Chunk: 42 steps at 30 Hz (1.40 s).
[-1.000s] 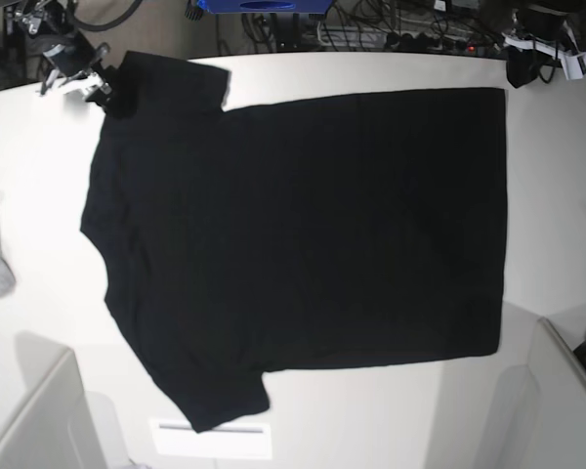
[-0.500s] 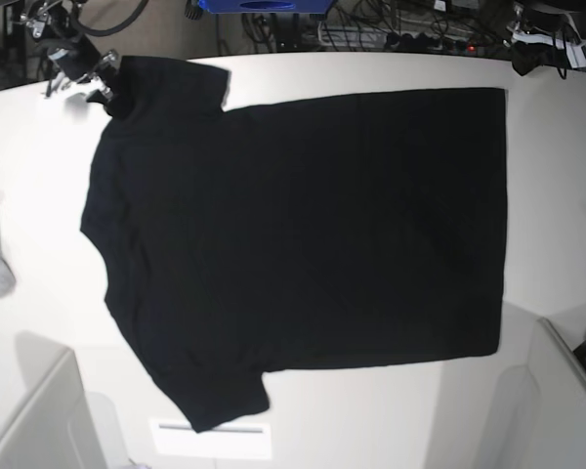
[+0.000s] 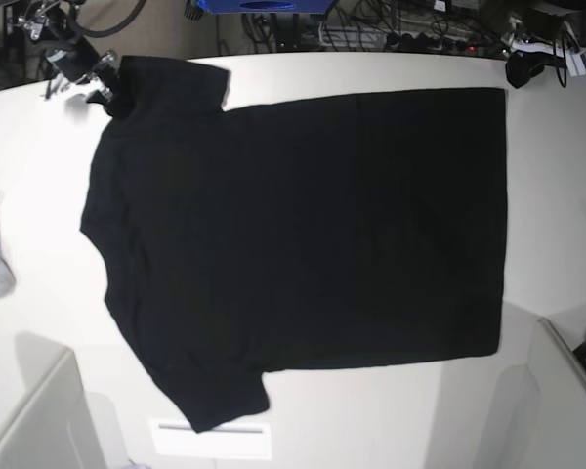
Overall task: Fold the T-shirt properly
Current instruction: 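Lower the left gripper to the hem corner and grasp it, then lift both grasped corners and pull the shirt toward the robot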
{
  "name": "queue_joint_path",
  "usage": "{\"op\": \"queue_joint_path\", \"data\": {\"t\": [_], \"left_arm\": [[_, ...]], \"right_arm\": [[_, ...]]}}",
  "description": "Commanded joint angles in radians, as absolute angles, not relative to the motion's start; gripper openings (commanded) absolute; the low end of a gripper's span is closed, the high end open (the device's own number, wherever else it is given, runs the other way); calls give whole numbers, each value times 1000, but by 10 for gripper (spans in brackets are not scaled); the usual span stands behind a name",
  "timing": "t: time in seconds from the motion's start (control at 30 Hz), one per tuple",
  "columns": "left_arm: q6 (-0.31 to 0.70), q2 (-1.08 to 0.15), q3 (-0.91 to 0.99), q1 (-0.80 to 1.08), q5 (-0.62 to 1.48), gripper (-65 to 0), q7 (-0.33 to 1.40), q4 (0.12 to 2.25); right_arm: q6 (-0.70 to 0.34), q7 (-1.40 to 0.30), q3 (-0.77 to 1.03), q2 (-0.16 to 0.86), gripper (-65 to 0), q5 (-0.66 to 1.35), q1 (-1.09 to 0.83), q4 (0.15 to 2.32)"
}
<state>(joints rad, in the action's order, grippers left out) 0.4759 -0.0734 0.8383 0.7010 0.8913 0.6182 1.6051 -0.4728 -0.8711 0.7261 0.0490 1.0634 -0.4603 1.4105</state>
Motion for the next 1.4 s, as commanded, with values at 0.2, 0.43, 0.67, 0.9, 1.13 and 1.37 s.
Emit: {"op": "queue_joint_path", "data": {"t": [0.2,0.43,0.67,0.9,1.13,1.37], "left_arm": [[483,-81,766,673,903,-380,604,1612],[438,-76,765,651,903,-382,604,1610],[437,-76,754,624,903,-397,605,1596],[437,-81,743,619,901,-640,667,1596],[437,-82,746,630,901,-650,667,1604],[440,-120,748,696,908,-650,667,1638]], "right_arm": [[-438,-915,725,54,-650,947,-475,1399],[-438,-915,725,54,-650,947,-475,1399],[-438,-914,725,54,-650,906,-475,1399],[-438,-911,725,53,-650,894,-475,1399],[-440,-915,733,47,-650,900,-484,1426],[-440,-911,734,18,-650,903,-568,1586]]}}
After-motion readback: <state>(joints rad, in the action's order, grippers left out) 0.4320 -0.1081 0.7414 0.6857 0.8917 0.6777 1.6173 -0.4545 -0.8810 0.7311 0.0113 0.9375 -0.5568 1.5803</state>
